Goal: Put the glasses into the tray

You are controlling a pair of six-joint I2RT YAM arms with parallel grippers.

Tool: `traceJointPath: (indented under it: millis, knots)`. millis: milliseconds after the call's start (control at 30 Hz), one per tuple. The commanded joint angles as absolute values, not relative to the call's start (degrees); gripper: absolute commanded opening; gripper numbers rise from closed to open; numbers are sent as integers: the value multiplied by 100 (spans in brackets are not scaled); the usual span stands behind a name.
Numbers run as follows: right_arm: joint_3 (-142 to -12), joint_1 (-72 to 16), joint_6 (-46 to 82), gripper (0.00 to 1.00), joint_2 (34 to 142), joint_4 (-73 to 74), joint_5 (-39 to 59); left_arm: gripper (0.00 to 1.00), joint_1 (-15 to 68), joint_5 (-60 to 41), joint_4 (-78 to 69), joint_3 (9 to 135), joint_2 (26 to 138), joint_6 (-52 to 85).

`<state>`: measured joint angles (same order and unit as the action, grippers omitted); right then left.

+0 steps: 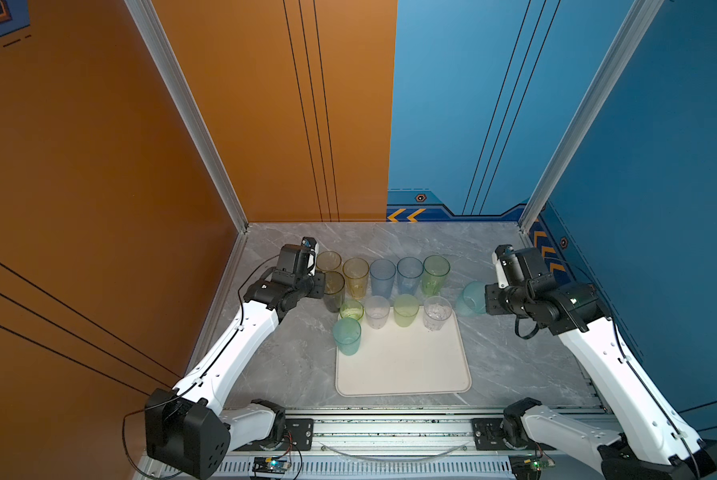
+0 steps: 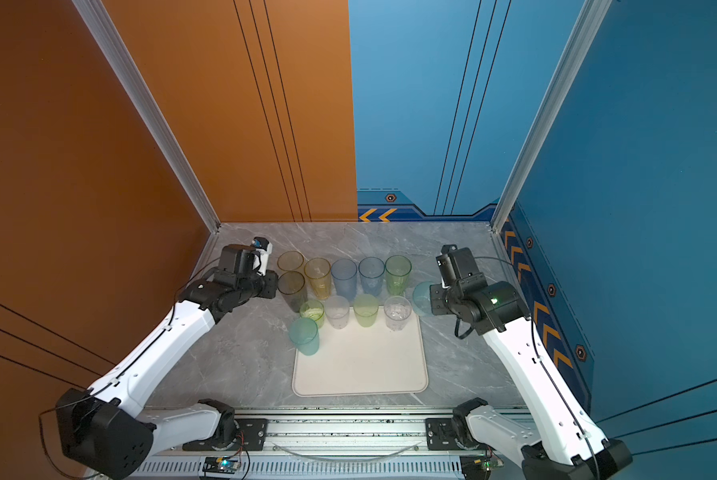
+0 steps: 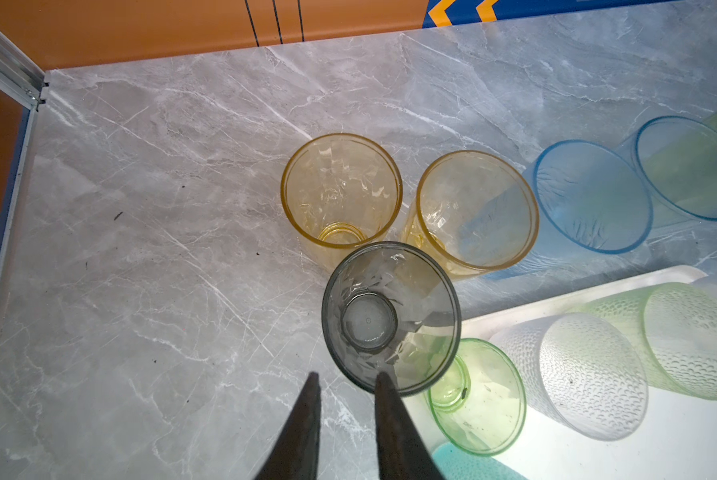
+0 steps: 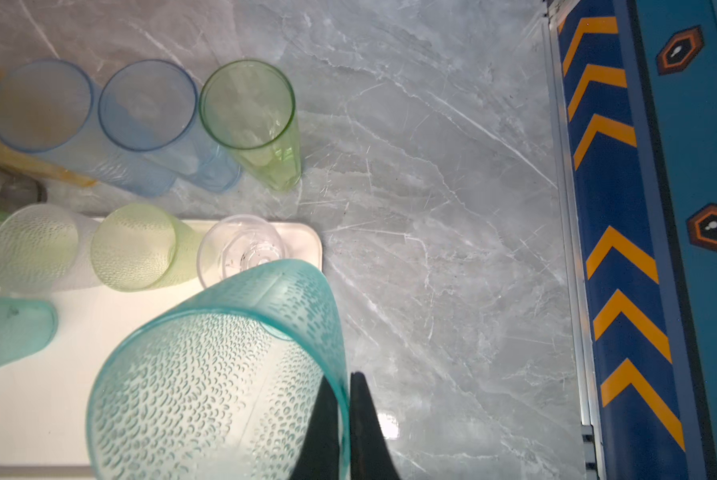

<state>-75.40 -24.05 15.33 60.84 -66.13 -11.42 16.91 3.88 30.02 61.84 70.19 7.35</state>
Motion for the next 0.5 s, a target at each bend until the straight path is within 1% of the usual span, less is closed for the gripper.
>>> traceJointPath:
  millis: [0,233,367,467]
  knots:
    - [-7234,-2873,2091,2,5867,-7286,-1548,25,1624,397,3087,6267,6987,669]
    - [-6529,-3521,2694,2,5831,-7223,-1639,25,1595,404,3085,6256,6984,677]
    - [-6088,-3532,2764,2,5906,-6761,-1456,25,1589,421,3085,6229,6994,677]
    - [-5786,-3386,2734,2,5974,-6348,-1308,25,1591,405,3085,6231,6998,677]
